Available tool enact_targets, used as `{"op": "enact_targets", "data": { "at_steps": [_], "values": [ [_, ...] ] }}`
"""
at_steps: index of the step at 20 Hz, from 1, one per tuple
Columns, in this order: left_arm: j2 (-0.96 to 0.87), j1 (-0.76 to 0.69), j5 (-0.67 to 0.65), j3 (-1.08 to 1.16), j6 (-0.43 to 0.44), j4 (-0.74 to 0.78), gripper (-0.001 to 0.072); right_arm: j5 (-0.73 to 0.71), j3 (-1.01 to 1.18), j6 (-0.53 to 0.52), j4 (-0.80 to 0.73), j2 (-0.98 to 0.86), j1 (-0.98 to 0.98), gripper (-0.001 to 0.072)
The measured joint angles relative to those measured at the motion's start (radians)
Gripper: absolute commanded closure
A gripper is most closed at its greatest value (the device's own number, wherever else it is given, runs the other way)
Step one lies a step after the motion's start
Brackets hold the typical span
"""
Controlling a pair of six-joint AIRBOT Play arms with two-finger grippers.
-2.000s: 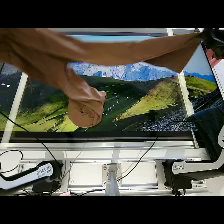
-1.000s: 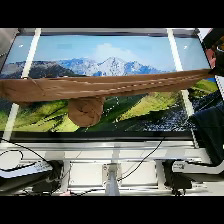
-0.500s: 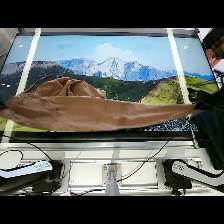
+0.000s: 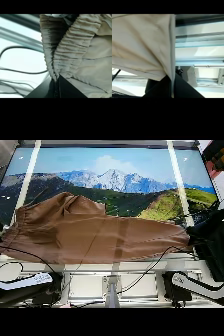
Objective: Fold the clothes and pants, and hang the long-sleeved shirts on hangers.
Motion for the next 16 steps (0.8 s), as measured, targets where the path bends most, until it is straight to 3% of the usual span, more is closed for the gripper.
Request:
{"op": "enact_targets", "data": {
  "at_steps": [8,16],
  "values": [
    [-0.008,-0.007,0.131,-0.018,-0.001,0.067,0.0658,-0.103,-0.132,0.029,-0.003,0.001,0.0,0.0699],
    [-0.091,-0.008,0.332,-0.027,-0.004,0.073,0.0658,-0.225,-0.15,0.136,0.078,0.002,0.015,0.0699]
  ]
}}
